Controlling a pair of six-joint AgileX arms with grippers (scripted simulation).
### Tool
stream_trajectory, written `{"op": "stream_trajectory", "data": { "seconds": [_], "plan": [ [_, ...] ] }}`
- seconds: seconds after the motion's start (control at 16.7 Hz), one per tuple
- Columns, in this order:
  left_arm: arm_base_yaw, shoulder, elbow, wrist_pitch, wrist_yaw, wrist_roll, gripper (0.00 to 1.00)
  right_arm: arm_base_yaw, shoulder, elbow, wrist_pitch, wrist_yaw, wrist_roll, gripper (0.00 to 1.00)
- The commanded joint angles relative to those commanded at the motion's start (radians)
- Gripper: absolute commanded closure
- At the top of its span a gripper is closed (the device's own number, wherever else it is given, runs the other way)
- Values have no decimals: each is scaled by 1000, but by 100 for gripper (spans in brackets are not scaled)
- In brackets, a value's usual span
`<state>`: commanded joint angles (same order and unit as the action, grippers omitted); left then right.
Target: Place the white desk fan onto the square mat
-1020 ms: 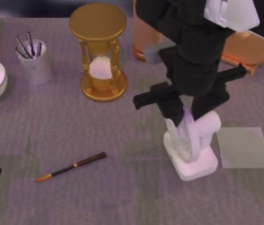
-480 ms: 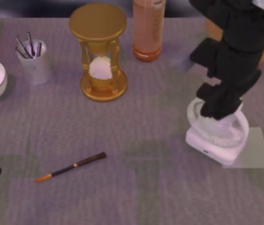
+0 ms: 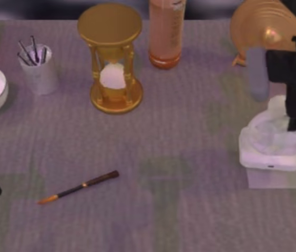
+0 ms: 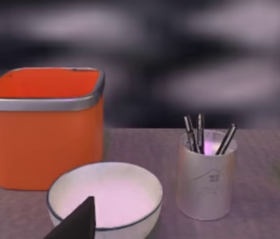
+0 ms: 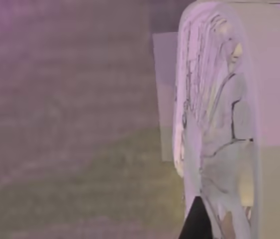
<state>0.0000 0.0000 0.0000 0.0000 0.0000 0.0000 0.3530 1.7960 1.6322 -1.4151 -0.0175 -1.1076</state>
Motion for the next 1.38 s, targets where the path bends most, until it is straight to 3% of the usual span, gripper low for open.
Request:
{"op": "stream_trajectory", "data": {
  "seconds": [0.3,0.66,1.2,1.38],
  "plan": [
    [0,0,0,0,0,0,0,-53,-31,-48,13,-2,-175,100],
    [0,0,0,0,0,0,0,-48,-28,-50,15,-2,-177,100],
    [0,0,0,0,0,0,0,-53,-20,-173,148,-2,-178,100],
    [0,0,0,0,0,0,0,-53,-20,-173,148,-2,-178,77]
  ]
}}
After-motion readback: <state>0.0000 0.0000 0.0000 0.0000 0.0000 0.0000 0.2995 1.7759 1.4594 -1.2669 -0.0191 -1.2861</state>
